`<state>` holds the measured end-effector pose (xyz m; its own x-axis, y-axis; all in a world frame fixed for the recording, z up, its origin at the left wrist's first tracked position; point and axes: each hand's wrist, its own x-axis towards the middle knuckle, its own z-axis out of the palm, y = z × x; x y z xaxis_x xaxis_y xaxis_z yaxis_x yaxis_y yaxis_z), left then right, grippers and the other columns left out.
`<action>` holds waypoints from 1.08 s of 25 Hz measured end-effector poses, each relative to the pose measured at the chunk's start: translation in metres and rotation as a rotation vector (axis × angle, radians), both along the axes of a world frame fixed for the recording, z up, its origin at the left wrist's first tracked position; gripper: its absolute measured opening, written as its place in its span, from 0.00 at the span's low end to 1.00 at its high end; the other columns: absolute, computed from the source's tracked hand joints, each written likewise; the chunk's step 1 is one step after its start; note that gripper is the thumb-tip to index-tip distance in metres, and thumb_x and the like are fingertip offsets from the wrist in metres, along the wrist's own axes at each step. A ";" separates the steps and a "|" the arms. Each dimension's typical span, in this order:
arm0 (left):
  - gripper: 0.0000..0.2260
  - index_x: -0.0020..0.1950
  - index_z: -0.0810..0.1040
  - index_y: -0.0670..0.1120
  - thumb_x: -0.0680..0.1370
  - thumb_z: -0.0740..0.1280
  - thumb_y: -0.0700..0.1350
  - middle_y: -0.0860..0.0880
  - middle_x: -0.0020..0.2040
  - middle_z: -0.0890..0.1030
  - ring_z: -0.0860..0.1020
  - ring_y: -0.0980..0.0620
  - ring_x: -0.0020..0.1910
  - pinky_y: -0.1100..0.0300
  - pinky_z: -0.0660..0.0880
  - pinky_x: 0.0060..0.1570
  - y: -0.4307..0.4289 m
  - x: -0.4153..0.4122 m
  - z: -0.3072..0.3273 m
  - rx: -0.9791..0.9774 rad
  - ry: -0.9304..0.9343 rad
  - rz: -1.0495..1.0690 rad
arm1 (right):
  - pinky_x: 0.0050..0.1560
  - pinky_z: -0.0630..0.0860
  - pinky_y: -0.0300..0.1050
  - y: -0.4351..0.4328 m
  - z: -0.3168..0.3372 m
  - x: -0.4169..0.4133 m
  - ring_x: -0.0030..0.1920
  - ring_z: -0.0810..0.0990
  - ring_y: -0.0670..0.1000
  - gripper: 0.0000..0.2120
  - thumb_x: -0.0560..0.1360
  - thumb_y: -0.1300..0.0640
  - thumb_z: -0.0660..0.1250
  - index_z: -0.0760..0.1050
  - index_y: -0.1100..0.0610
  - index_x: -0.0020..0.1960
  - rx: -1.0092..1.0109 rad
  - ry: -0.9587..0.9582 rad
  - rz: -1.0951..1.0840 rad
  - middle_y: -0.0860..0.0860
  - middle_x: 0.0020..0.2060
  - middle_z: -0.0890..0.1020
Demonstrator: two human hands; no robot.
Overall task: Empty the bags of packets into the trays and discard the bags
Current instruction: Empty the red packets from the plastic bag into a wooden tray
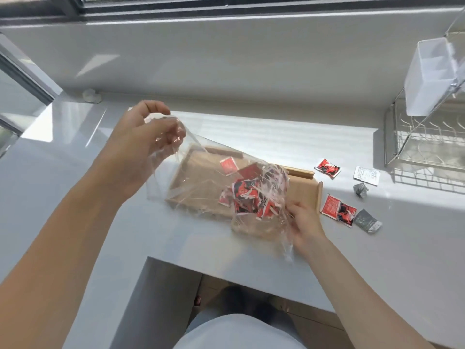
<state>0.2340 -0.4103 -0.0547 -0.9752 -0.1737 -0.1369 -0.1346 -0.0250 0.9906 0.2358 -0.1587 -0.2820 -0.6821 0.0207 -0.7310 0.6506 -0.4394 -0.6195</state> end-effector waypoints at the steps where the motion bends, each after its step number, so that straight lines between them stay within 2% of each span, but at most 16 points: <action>1: 0.09 0.48 0.70 0.49 0.80 0.63 0.35 0.50 0.35 0.83 0.77 0.54 0.33 0.66 0.74 0.36 -0.012 -0.002 -0.009 -0.023 -0.019 0.017 | 0.46 0.79 0.54 0.001 0.000 -0.005 0.41 0.80 0.54 0.08 0.81 0.65 0.62 0.76 0.58 0.45 0.053 0.030 -0.034 0.57 0.41 0.81; 2: 0.09 0.49 0.68 0.49 0.80 0.64 0.36 0.49 0.38 0.85 0.78 0.55 0.34 0.66 0.74 0.36 -0.025 -0.003 -0.018 -0.051 -0.039 0.026 | 0.42 0.79 0.51 0.002 0.000 -0.007 0.38 0.80 0.52 0.09 0.81 0.64 0.62 0.76 0.57 0.44 0.110 0.062 -0.063 0.54 0.39 0.81; 5: 0.11 0.52 0.67 0.48 0.79 0.66 0.36 0.46 0.46 0.87 0.81 0.56 0.36 0.68 0.76 0.36 -0.059 -0.012 -0.044 -0.080 -0.079 0.041 | 0.40 0.79 0.48 -0.003 0.005 -0.013 0.36 0.79 0.49 0.11 0.82 0.65 0.61 0.76 0.55 0.43 0.187 0.181 -0.166 0.45 0.35 0.81; 9: 0.12 0.53 0.68 0.47 0.78 0.68 0.36 0.46 0.42 0.87 0.83 0.56 0.35 0.68 0.77 0.34 -0.102 -0.035 -0.073 0.079 -0.179 0.087 | 0.33 0.72 0.43 -0.012 0.018 -0.020 0.33 0.72 0.49 0.12 0.82 0.61 0.61 0.74 0.53 0.41 0.290 0.296 -0.253 0.52 0.36 0.76; 13: 0.09 0.52 0.69 0.47 0.79 0.66 0.37 0.46 0.44 0.87 0.84 0.54 0.38 0.66 0.78 0.36 -0.130 -0.057 -0.102 0.237 -0.213 0.080 | 0.28 0.73 0.37 -0.023 0.022 -0.022 0.31 0.77 0.44 0.14 0.81 0.58 0.64 0.76 0.50 0.37 0.443 0.325 -0.298 0.48 0.35 0.78; 16: 0.09 0.52 0.70 0.47 0.79 0.67 0.37 0.47 0.44 0.87 0.84 0.53 0.39 0.65 0.79 0.38 -0.138 -0.070 -0.115 0.275 -0.193 0.083 | 0.31 0.74 0.40 -0.033 0.030 -0.023 0.31 0.78 0.45 0.14 0.81 0.60 0.64 0.75 0.50 0.37 0.519 0.333 -0.334 0.47 0.35 0.81; 19: 0.09 0.53 0.71 0.47 0.79 0.66 0.36 0.47 0.43 0.87 0.84 0.51 0.40 0.63 0.79 0.41 -0.138 -0.078 -0.120 0.281 -0.170 0.083 | 0.28 0.75 0.38 -0.033 0.042 -0.026 0.31 0.82 0.46 0.14 0.81 0.62 0.63 0.73 0.52 0.38 0.477 0.362 -0.412 0.48 0.37 0.84; 22: 0.09 0.53 0.71 0.47 0.79 0.65 0.35 0.46 0.43 0.87 0.84 0.53 0.40 0.65 0.78 0.42 -0.136 -0.082 -0.123 0.224 -0.137 0.072 | 0.32 0.77 0.40 -0.035 0.051 -0.034 0.38 0.84 0.53 0.12 0.81 0.63 0.62 0.71 0.53 0.40 0.455 0.326 -0.394 0.54 0.45 0.83; 27: 0.08 0.54 0.71 0.48 0.80 0.66 0.36 0.47 0.44 0.87 0.83 0.53 0.39 0.65 0.78 0.43 -0.131 -0.086 -0.124 0.169 -0.101 0.057 | 0.30 0.78 0.40 -0.039 0.059 -0.040 0.33 0.84 0.50 0.12 0.82 0.64 0.60 0.70 0.55 0.40 0.402 0.331 -0.435 0.50 0.39 0.82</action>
